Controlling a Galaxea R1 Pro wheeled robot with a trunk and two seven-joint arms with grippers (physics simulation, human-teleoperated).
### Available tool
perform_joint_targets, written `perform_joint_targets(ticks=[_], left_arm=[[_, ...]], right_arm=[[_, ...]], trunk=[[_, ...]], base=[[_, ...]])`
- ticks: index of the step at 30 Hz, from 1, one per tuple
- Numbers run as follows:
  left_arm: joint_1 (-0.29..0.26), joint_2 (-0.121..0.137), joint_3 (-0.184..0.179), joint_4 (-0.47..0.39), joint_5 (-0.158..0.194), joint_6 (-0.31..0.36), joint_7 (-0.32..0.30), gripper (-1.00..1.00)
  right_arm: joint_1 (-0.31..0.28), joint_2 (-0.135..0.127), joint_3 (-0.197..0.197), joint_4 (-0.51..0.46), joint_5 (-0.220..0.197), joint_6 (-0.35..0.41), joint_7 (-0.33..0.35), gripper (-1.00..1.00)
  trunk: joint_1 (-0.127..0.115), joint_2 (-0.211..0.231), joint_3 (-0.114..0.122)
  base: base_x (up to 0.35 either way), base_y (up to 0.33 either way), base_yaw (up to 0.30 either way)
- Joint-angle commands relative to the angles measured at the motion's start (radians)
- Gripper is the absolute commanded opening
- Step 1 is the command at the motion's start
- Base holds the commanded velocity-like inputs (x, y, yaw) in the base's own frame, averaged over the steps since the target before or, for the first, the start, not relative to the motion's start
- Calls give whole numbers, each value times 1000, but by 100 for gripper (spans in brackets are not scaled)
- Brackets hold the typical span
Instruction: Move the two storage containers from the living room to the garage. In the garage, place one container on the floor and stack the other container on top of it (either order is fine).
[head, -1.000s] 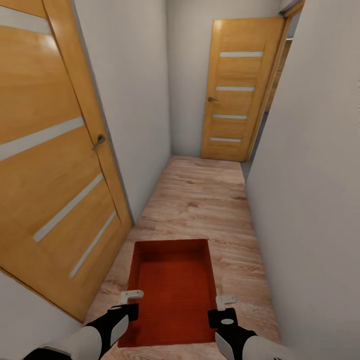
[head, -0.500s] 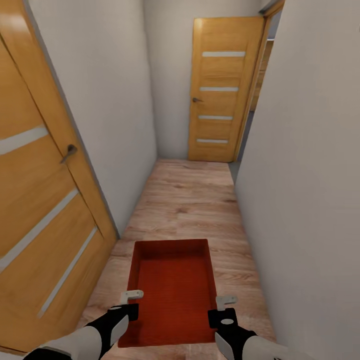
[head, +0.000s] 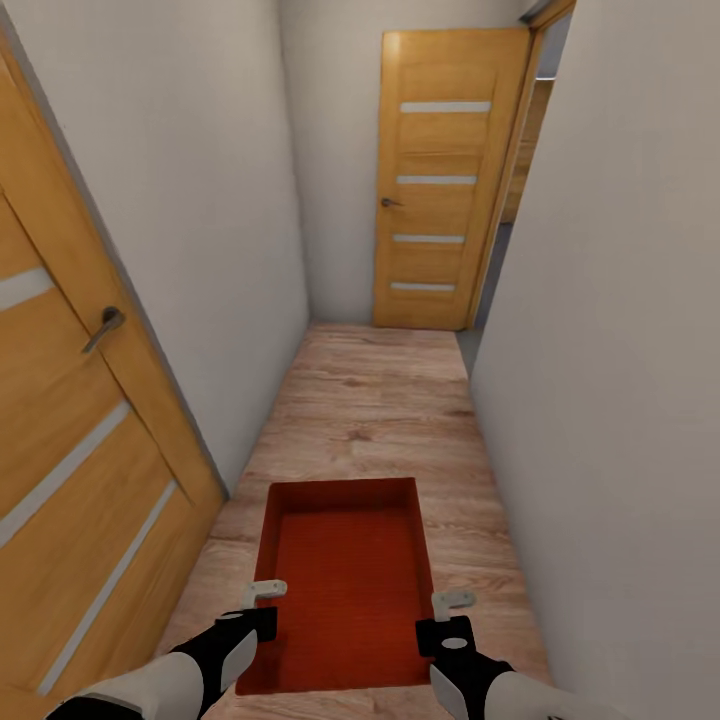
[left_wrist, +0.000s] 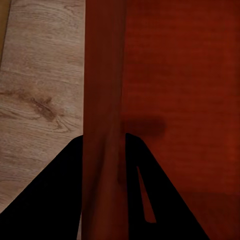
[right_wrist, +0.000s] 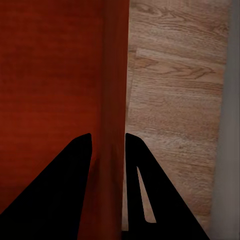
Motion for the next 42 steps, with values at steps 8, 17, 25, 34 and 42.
perform_joint_targets(ticks=[8, 17, 25, 34, 42], left_arm=[[0, 10, 71, -1, 37, 8, 14, -100], [0, 10, 71, -1, 37, 8, 14, -100], [0, 10, 71, -1, 36, 8, 14, -100], [0, 11, 71, -1, 36, 8, 14, -100], [0, 10, 71, -1, 37, 8, 14, -100]], right_arm=[[-1, -1, -13, 0, 8, -22, -14, -100], [-1, -1, -13, 0, 8, -20, -14, -100], [-1, -1, -13, 0, 8, -20, -14, -100], [-1, -1, -12, 0, 8, -20, -14, -100], [-1, -1, -13, 0, 8, -20, -14, -100]], trunk=[[1, -1, -1], [1, -1, -1], [1, -1, -1], [1, -1, -1], [1, -1, -1]], base=[[323, 0, 0], [323, 0, 0], [323, 0, 0], [323, 0, 0], [323, 0, 0]])
